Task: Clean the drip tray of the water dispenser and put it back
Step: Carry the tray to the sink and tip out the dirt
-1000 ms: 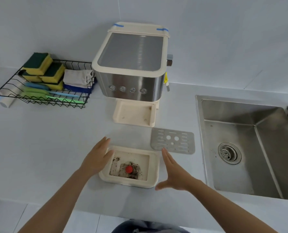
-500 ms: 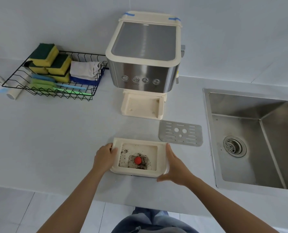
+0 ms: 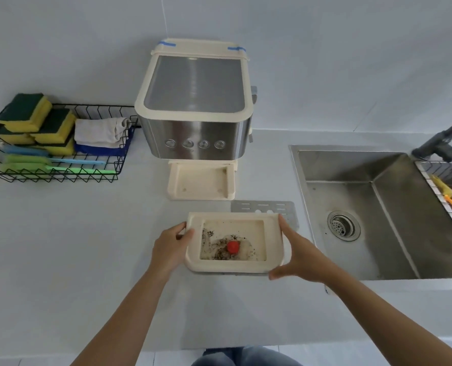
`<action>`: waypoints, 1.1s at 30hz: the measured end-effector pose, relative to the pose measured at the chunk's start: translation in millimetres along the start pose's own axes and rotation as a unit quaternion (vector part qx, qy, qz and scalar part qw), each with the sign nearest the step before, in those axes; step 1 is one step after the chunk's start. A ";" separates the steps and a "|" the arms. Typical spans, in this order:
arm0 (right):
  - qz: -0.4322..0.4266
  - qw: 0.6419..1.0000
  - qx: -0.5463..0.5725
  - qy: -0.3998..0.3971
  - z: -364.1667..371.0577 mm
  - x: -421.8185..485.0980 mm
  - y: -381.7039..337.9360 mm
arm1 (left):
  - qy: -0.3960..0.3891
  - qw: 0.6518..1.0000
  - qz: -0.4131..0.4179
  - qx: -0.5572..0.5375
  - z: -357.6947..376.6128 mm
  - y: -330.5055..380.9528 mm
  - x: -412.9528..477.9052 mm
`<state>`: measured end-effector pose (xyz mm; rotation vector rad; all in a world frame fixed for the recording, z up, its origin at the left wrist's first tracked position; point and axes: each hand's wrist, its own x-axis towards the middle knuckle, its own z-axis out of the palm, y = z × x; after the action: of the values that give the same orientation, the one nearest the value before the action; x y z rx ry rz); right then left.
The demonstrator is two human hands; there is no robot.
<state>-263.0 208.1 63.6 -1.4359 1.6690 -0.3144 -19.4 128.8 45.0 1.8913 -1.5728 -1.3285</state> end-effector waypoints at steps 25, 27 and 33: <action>-0.047 0.996 0.054 0.060 -233.8 -54.5 193.6 | 0.017 0.994 0.080 -0.069 241.5 199.1 -21.0; -0.028 0.997 0.047 0.055 -252.5 -60.7 215.6 | 0.017 0.994 0.076 -0.072 264.3 214.7 -26.1; -0.030 0.996 0.075 0.030 -276.8 -64.7 261.0 | 0.029 0.996 0.077 -0.037 303.8 243.9 -34.8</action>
<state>-646.6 248.7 73.7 -1.3779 1.6150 -0.5114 -406.0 168.5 89.9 1.7134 -1.5837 -1.2376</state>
